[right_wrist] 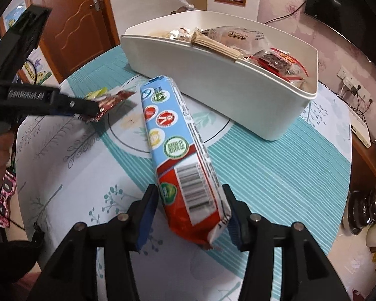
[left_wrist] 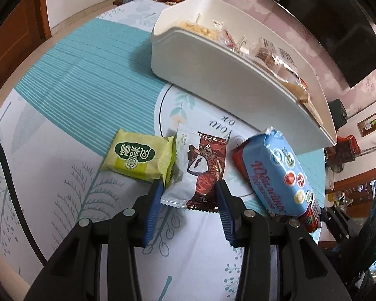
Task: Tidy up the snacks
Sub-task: 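Lift the blue-and-red biscuit roll off the table with the right tool, then carry the roll over the box with the right tool while the left tool carries the wafer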
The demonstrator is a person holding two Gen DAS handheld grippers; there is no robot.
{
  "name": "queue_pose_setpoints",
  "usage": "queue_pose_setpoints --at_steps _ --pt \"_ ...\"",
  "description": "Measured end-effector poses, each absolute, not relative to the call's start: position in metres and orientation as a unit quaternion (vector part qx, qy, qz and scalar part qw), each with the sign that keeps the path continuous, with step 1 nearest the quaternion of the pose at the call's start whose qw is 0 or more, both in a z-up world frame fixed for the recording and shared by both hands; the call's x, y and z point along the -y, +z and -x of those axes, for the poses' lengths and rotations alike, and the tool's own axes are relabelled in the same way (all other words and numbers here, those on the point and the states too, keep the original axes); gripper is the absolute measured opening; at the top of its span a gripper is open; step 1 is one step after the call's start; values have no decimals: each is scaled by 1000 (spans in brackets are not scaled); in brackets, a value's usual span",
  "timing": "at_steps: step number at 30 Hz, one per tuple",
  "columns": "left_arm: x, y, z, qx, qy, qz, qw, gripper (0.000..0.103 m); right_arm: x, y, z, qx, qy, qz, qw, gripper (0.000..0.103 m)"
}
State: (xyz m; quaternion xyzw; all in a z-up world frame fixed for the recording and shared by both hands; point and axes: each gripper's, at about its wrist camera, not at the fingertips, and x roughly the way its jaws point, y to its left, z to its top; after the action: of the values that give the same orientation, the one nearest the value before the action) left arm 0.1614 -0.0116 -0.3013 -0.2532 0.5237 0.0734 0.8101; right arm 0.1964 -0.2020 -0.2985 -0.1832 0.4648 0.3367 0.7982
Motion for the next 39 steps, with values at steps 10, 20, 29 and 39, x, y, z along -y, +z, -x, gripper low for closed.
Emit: queue_pose_setpoints --at_steps 10,20,29,39 --pt "18 -308 -160 -541 74 247 800 42 198 -297 -197 -461 334 183 802 48" --pt "32 -311 -170 -558 55 231 795 42 197 -290 -195 -468 332 167 802 44" --pt "47 -317 -172 -568 63 215 792 38 199 -271 -193 -461 329 164 808 41" --pt "43 -303 -163 -559 57 243 791 37 196 -248 -186 -439 345 170 812 39"
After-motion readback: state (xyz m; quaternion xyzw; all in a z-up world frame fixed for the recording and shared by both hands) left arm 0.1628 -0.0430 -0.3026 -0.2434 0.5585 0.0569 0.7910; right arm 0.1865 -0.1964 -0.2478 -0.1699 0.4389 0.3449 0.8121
